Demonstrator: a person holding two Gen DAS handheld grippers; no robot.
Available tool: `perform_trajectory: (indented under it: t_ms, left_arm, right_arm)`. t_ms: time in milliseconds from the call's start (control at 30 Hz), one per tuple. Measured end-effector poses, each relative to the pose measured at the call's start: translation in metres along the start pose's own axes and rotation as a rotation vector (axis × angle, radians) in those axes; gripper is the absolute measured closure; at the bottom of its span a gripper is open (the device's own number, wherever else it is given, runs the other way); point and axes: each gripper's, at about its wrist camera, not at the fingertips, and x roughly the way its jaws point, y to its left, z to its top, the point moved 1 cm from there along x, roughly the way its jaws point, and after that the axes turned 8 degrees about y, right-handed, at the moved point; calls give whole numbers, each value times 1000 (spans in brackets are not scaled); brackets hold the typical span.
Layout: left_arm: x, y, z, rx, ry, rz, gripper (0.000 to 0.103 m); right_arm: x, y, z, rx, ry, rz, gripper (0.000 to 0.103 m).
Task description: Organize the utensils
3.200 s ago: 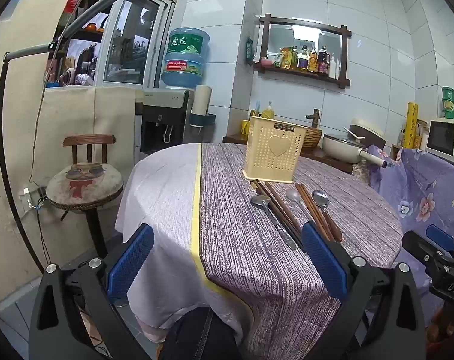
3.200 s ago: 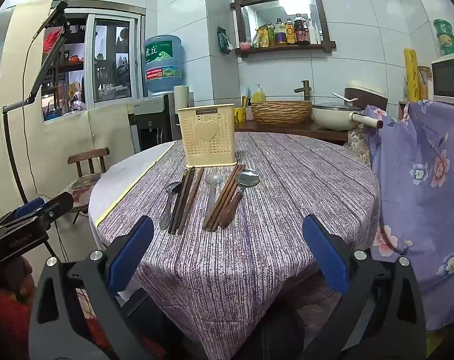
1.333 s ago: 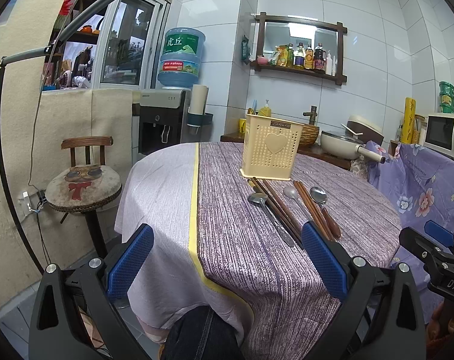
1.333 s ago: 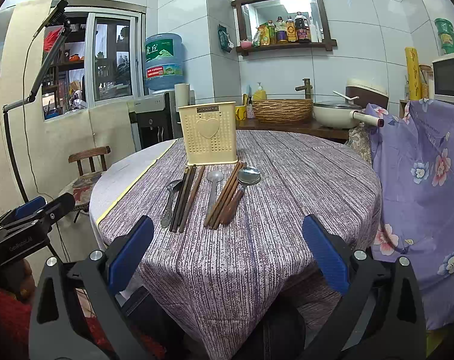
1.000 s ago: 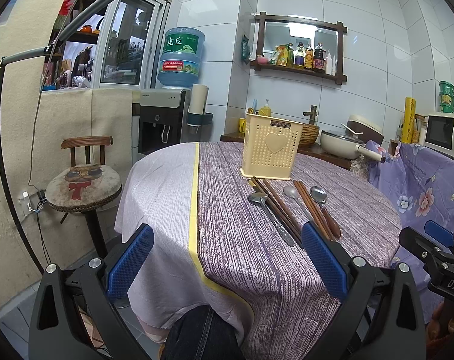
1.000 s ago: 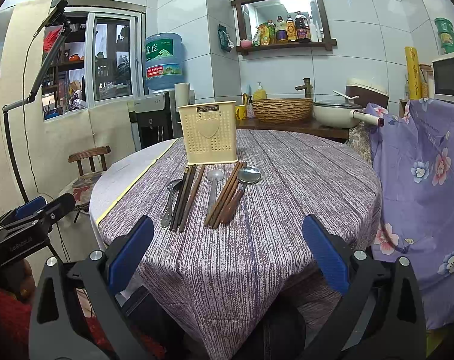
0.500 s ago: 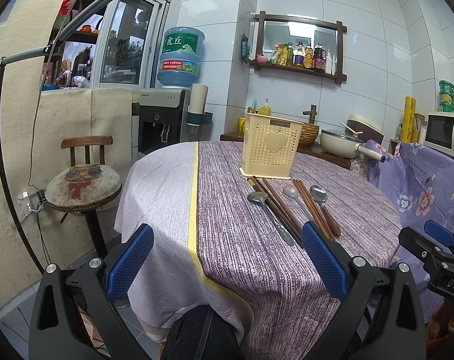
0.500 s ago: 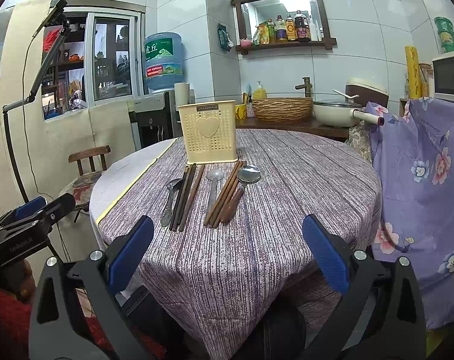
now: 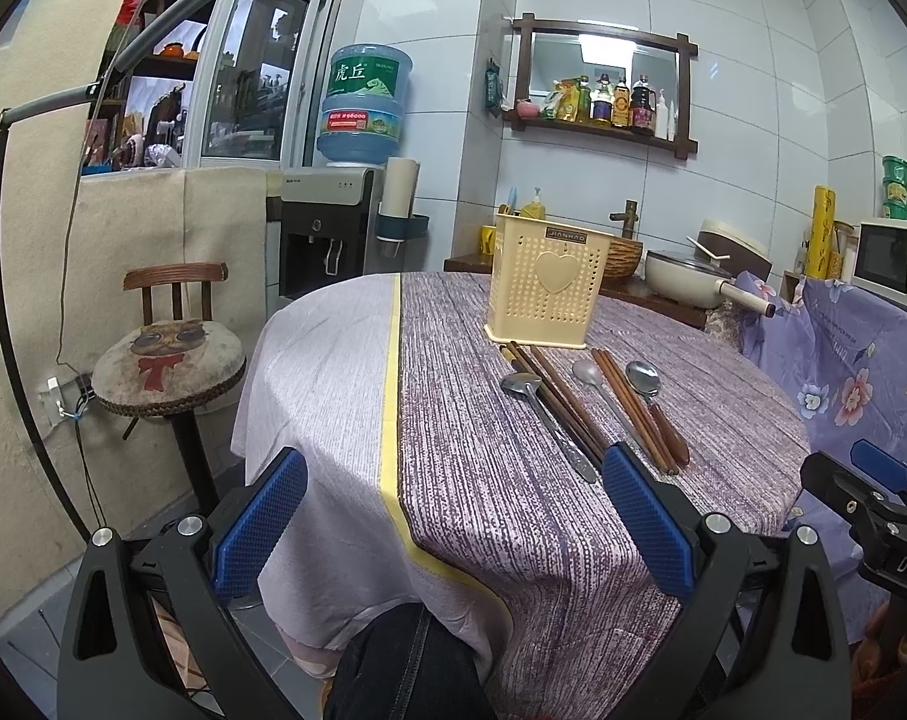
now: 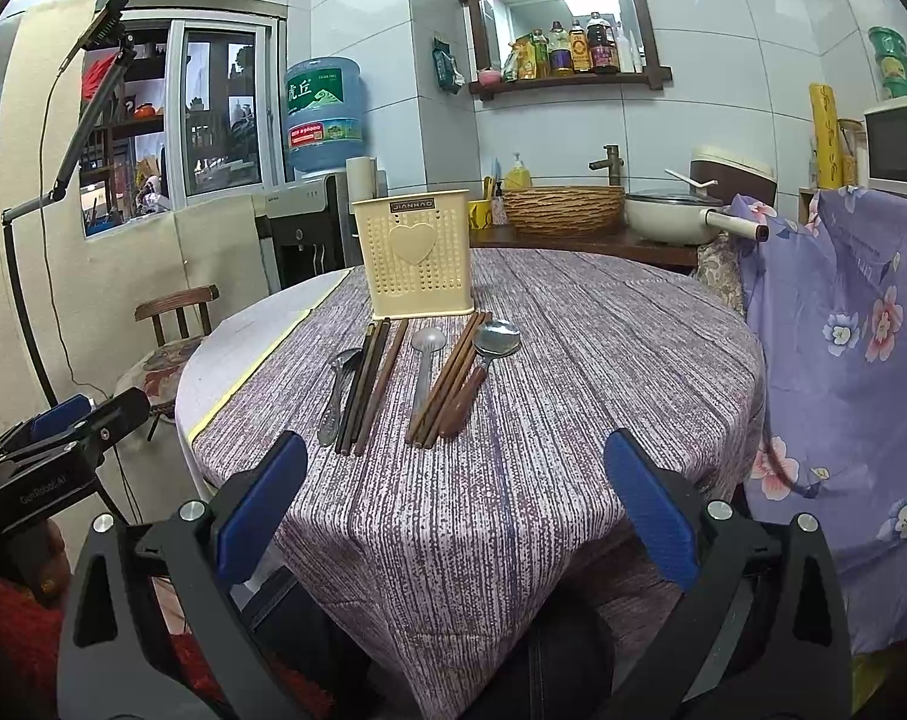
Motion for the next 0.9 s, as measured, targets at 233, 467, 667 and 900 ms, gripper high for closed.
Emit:
perform_trajectory:
  t_ms: [233,467,667,900]
  left_arm:
    - [10,3,1,23,39,-8,5]
    - [36,13,7,5,145,-23,5]
    - [55,17,30,4,179,-19,5]
    - [97,4,55,92,280,-16,5]
  right_arm:
    - [7,-9,6,11,16,-22,5]
    - [41,-28,20,25,135,-1,5]
    - [80,-38,42,-20,240,5,5]
    - [135,-45,70,-17,335,-14,5]
